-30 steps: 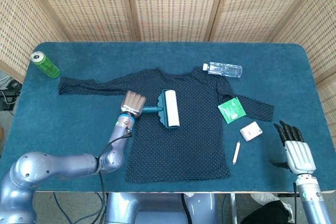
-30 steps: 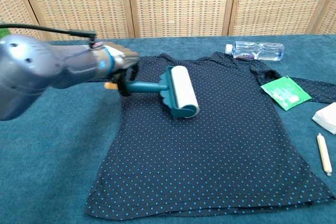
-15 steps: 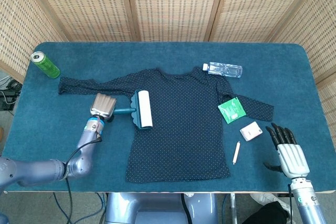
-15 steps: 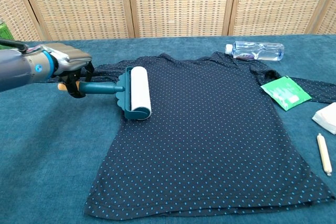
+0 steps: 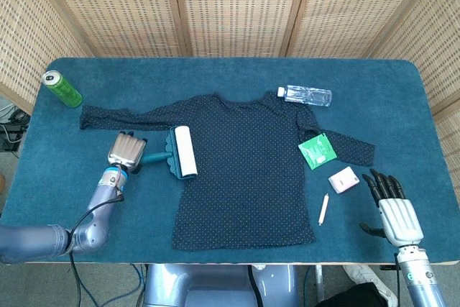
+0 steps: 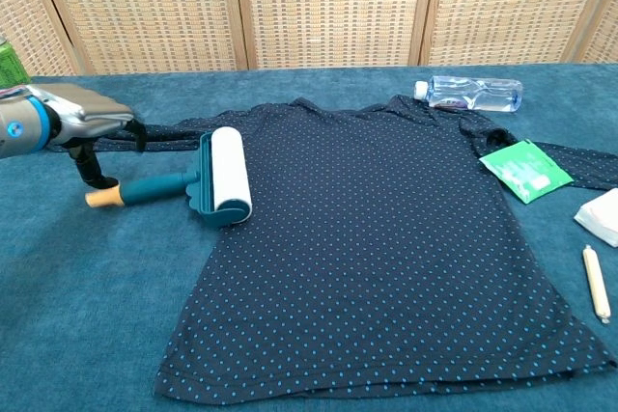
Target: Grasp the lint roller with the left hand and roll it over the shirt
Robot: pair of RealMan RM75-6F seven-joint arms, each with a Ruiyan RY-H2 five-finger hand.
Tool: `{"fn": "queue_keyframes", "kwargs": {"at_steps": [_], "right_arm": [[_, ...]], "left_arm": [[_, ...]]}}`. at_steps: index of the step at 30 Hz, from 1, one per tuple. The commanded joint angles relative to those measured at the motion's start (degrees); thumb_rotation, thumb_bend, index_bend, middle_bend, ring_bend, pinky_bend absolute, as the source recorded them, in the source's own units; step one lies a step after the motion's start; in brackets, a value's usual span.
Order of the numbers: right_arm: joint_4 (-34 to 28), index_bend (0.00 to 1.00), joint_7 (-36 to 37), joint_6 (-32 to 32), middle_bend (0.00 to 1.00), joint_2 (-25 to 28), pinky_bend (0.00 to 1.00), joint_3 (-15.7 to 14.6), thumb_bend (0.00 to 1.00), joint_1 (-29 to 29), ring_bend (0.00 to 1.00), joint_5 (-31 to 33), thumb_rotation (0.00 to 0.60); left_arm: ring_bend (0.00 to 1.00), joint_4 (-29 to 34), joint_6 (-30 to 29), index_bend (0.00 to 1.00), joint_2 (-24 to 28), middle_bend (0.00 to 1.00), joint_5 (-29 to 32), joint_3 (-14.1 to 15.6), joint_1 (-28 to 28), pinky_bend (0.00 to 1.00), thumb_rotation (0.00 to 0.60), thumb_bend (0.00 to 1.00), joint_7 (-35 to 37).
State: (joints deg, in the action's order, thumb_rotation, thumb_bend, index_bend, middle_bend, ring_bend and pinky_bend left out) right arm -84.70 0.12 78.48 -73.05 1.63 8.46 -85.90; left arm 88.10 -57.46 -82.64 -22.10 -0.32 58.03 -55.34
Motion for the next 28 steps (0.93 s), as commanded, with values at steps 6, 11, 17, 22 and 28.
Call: {"fn": "queue_keyframes", "kwargs": {"at_steps": [6, 11, 17, 22, 28], "right_arm": [[-0.6, 0.0, 0.4, 1.5, 0.0, 0.6, 0.0, 0.0, 0.05, -0.5, 0.0, -0.9, 0.6], [-0.8, 0.0, 1.0, 2.3, 0.0, 1.0, 0.0, 0.4, 0.05, -0.7, 0.0, -0.8, 0.6], [-1.4, 0.0, 1.1, 4.2, 0.0, 1.3, 0.0, 0.6, 0.05, -1.2, 0.0, -1.9, 0.6], [-1.7, 0.0, 1.1, 5.4, 0.0, 1.7, 0.0, 1.1, 0.05, -1.6, 0.0, -1.7, 0.6], [-1.5, 0.0, 1.0, 5.1, 0.0, 1.7, 0.0, 1.5, 0.05, -1.6, 0.0, -1.0, 0.6]], "left_arm": [[0.0, 1.5, -12.4, 0.0, 1.1, 0.0, -22.6, 1.8, -9.7, 0.0, 0.6, 0.21, 16.4], [0.0, 4.3, -22.7, 0.0, 2.5, 0.0, -35.0, 5.1, -17.8, 0.0, 0.6, 0.16, 24.6], [0.0, 4.6, -32.5, 0.0, 2.2, 0.0, -42.2, 8.4, -26.7, 0.0, 0.6, 0.01, 28.1], [0.0, 4.5, -38.4, 0.0, 3.3, 0.0, -47.9, 11.9, -33.7, 0.0, 0.6, 0.0, 29.7], [0.0, 2.7, -38.0, 0.0, 4.1, 0.0, -50.2, 12.4, -38.2, 0.0, 0.6, 0.0, 32.5]]}}
